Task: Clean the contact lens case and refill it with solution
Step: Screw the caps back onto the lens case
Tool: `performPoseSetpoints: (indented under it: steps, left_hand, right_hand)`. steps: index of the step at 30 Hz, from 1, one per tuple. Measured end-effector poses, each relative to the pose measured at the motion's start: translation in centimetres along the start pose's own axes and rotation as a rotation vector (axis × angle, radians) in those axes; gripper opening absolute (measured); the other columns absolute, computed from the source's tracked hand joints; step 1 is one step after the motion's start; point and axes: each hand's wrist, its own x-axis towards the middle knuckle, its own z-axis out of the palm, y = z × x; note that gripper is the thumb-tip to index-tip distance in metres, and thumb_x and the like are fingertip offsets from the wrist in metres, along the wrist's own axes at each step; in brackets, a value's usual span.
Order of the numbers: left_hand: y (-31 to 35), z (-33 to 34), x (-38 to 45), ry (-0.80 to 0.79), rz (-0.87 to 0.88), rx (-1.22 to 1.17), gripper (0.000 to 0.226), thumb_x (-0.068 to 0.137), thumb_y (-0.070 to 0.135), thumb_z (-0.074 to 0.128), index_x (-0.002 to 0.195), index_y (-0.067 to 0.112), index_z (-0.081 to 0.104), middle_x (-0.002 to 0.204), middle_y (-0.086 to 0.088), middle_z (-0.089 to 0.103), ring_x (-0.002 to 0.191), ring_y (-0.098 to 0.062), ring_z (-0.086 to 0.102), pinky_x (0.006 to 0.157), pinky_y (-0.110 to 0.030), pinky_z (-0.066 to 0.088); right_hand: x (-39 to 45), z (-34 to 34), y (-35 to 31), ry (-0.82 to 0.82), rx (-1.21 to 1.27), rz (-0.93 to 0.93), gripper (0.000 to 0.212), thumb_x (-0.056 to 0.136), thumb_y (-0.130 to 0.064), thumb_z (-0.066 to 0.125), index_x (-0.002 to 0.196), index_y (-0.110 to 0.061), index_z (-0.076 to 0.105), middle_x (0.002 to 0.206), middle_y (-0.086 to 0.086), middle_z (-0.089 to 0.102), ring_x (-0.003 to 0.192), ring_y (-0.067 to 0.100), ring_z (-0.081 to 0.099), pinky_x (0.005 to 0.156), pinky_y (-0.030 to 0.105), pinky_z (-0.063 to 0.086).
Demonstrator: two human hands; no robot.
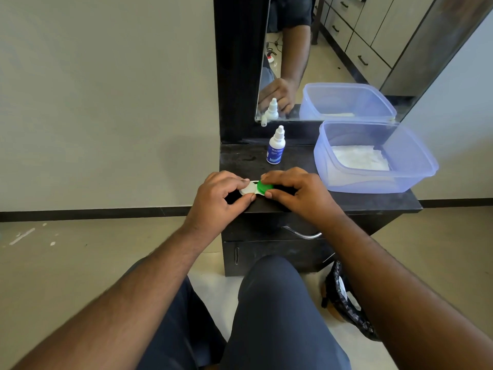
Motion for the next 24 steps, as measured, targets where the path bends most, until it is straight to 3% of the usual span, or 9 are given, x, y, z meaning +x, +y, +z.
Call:
performPoseSetpoints:
  steps: [5,11,13,20,24]
  left_hand:
    - [0.1,-0.1,0.1,-0.004,0.013,0.008,0.026,0.073,0.015,0.081,0.096,0.004,0.075,0.095,-0.008,0.073,0.087,-0.022,0.066,0.073,-0.042,0.055]
    - [0.1,-0.1,0.0,-0.006,-0.006,-0.003,0.027,0.074,0.016,0.082,0.096,0.004,0.076,0.095,-0.007,0.073,0.088,-0.019,0.065,0.076,-0.039,0.055]
    - [0.1,-0.1,0.0,-0.005,-0.012,-0.004,0.027,0.073,0.016,0.082,0.097,0.004,0.076,0.096,-0.007,0.073,0.089,-0.019,0.065,0.077,-0.038,0.055]
    - [0.1,-0.2,0.0,-0.004,0.008,0.016,0.027,0.073,0.017,0.080,0.096,0.003,0.076,0.095,-0.008,0.074,0.088,-0.021,0.066,0.076,-0.037,0.055]
    - [0.1,-0.4,0.1,-0.014,0.007,0.017,0.028,0.074,0.018,0.079,0.097,0.003,0.075,0.096,-0.009,0.073,0.088,-0.021,0.067,0.076,-0.036,0.055]
  right_hand:
    - [0.0,0.7,-0.4,0.042,-0.018,0.094,0.028,0.077,-0.031,0.077,0.103,-0.026,0.068,0.102,-0.004,0.064,0.089,0.009,0.056,0.081,0.030,0.052]
    - [-0.1,0.1,0.2,-0.014,-0.040,-0.071,0.037,0.081,-0.023,0.074,0.117,-0.027,0.066,0.119,-0.018,0.061,0.110,0.006,0.052,0.097,0.033,0.045]
    - [0.0,0.1,0.5,-0.025,-0.066,-0.112,0.034,0.084,-0.019,0.072,0.117,-0.026,0.067,0.120,-0.014,0.063,0.110,0.007,0.054,0.097,0.036,0.046]
    - [0.0,0.9,0.1,0.015,-0.150,-0.194,0.025,0.084,-0.014,0.070,0.109,-0.016,0.071,0.111,-0.005,0.068,0.085,0.018,0.052,0.078,0.034,0.048]
    - [-0.1,0.9,-0.6,0.017,-0.210,-0.174,0.025,0.086,-0.018,0.068,0.111,-0.013,0.069,0.108,-0.002,0.068,0.083,0.019,0.051,0.074,0.037,0.050]
